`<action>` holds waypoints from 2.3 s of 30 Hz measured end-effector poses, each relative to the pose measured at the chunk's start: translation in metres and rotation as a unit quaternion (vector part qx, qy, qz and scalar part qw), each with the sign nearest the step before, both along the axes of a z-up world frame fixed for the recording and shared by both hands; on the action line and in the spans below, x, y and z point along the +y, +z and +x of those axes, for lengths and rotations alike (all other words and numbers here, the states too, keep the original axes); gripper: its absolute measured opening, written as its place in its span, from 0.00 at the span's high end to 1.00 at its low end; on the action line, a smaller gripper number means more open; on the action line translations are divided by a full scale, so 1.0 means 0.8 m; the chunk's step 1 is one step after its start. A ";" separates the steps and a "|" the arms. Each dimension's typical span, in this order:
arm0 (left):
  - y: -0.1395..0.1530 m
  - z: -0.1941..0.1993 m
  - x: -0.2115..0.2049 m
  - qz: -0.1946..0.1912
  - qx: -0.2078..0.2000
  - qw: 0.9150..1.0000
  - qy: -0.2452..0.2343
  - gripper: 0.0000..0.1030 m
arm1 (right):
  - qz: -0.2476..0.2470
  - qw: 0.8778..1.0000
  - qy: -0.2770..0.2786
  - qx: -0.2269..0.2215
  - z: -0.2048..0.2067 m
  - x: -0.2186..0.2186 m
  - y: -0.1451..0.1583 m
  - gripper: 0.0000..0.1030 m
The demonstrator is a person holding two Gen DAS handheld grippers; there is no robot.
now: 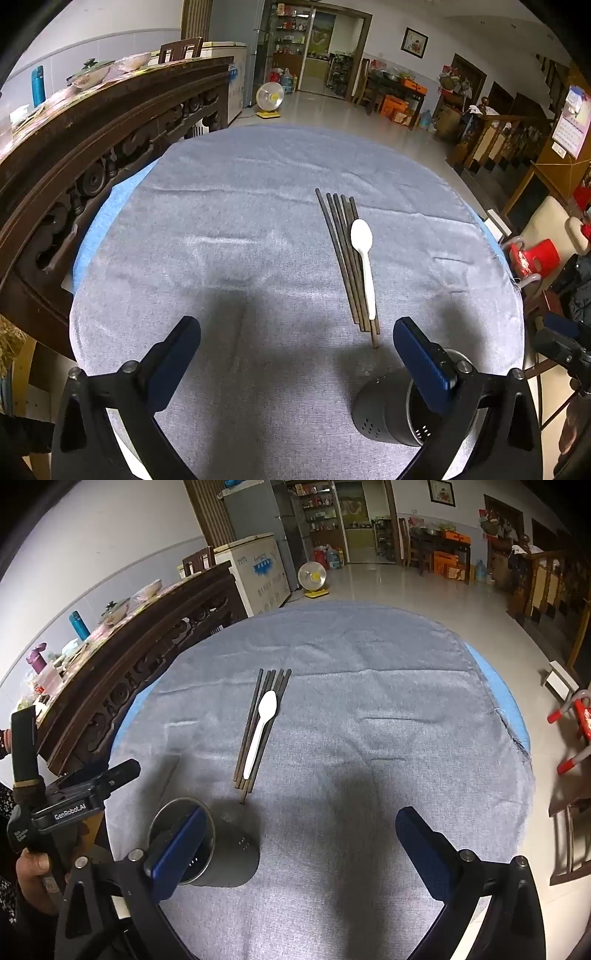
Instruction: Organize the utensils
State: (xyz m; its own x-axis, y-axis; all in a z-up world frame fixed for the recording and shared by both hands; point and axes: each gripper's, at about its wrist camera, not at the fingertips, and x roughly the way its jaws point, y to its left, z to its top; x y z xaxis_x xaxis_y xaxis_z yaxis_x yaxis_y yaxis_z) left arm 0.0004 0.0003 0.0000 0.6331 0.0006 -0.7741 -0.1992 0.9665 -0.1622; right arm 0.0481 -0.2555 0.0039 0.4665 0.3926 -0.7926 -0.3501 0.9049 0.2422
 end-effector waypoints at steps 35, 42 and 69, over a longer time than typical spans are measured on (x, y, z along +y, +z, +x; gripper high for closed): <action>-0.002 0.008 0.002 -0.006 -0.002 1.000 -0.006 0.00 | -0.002 1.000 0.017 0.020 0.016 0.003 -0.001 0.00; -0.004 0.009 0.004 -0.005 -0.001 1.000 -0.005 0.00 | -0.006 0.999 0.019 0.031 0.030 0.005 -0.006 0.00; -0.024 0.031 0.017 -0.025 -0.014 1.000 -0.004 0.00 | 0.010 0.997 0.020 0.075 0.089 0.022 -0.024 0.00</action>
State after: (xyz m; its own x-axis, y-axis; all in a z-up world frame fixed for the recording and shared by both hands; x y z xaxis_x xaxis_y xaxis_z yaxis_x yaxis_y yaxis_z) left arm 0.0254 0.0139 -0.0189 0.6544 -0.0429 -0.7549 -0.1857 0.9587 -0.2154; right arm 0.1193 -0.2383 -0.0153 0.3267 0.4256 -0.8439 -0.3442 0.8851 0.3132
